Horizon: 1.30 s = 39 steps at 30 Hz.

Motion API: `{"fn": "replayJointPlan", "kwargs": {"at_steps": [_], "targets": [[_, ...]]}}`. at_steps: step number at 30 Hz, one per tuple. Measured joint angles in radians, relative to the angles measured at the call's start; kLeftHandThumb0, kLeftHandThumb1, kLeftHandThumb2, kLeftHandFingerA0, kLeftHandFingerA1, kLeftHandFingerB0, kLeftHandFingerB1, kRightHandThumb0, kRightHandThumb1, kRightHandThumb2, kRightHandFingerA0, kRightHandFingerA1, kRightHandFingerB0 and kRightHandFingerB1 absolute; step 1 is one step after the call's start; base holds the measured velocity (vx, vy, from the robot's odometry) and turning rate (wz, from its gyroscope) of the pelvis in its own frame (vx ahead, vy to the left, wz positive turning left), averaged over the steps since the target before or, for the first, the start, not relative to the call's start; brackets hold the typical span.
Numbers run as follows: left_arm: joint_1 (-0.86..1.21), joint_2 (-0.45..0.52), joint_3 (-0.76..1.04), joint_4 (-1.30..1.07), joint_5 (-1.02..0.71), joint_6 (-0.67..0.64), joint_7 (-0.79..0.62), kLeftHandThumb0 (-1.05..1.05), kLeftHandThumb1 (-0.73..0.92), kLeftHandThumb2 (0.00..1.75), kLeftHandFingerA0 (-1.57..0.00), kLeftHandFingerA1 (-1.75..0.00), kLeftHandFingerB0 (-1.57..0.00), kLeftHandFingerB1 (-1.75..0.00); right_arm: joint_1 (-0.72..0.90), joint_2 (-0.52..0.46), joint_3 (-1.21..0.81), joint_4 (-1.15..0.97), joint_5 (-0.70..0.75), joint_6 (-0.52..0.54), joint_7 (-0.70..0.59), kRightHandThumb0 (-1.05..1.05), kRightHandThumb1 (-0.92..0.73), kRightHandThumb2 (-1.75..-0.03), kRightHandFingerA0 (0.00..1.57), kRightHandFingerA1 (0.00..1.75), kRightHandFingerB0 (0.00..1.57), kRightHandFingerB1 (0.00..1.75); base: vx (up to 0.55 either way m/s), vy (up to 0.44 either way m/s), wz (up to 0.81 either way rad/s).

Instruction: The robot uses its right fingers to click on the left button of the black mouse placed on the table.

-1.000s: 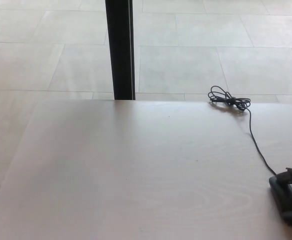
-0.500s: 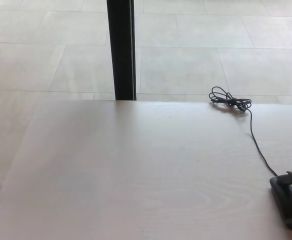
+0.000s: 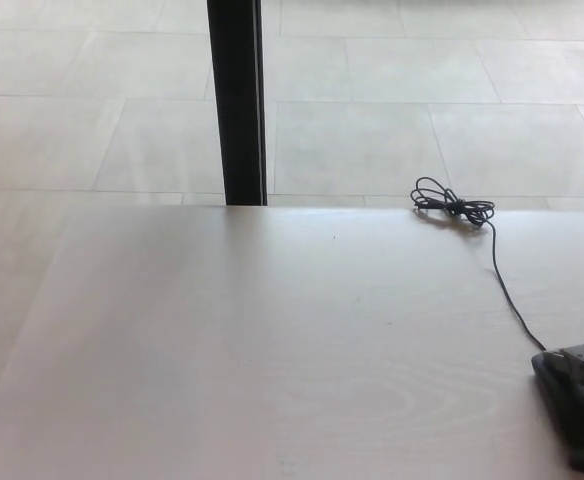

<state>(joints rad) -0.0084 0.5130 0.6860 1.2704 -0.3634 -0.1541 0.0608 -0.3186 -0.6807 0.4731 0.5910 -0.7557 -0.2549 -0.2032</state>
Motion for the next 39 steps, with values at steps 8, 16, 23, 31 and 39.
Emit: {"fn": "replayJointPlan", "kwargs": {"at_steps": [8,16,23,31,39], "targets": [[-0.002,0.003,0.001,0.0,-0.002,0.0,0.0,-0.61,0.56,0.57,-0.92,-0.85,-0.64,-0.56,-0.002,0.0,0.007,0.015,0.01,0.004,0.0,-0.66,-0.79,-0.64,0.27,0.43,0.48,0.38,0.0,0.0,0.0],[-0.002,0.003,0.005,0.0,-0.005,0.0,-0.001,-0.57,0.56,0.57,-0.87,-0.81,-0.62,-0.54,0.004,0.0,-0.001,0.009,0.025,0.003,0.002,-0.68,-0.79,-0.64,0.3,0.45,0.51,0.39,0.0,0.0,0.0],[-0.002,0.003,0.007,0.0,-0.007,0.0,-0.001,-0.58,0.57,0.57,-0.88,-0.77,-0.59,-0.52,0.009,-0.01,-0.062,-0.065,0.068,-0.002,0.064,-0.62,-0.77,-0.63,0.36,0.46,0.52,0.42,0.0,0.0,0.0],[-0.002,0.003,0.007,0.0,-0.008,0.0,-0.001,-0.63,0.57,0.57,-0.87,-0.73,-0.63,-0.53,-0.058,-0.013,-0.212,-0.151,0.158,0.001,0.169,-0.59,-0.74,-0.63,0.51,0.42,0.54,0.41,0.0,0.0,0.0],[0.007,0.003,0.002,0.0,-0.006,0.0,-0.001,-0.62,0.55,0.57,-0.84,-0.69,-0.59,-0.53,-0.149,-0.028,-0.388,-0.219,0.256,0.023,0.238,-0.61,-0.75,-0.63,0.45,0.4,0.54,0.4,0.0,0.0,0.0]]}}
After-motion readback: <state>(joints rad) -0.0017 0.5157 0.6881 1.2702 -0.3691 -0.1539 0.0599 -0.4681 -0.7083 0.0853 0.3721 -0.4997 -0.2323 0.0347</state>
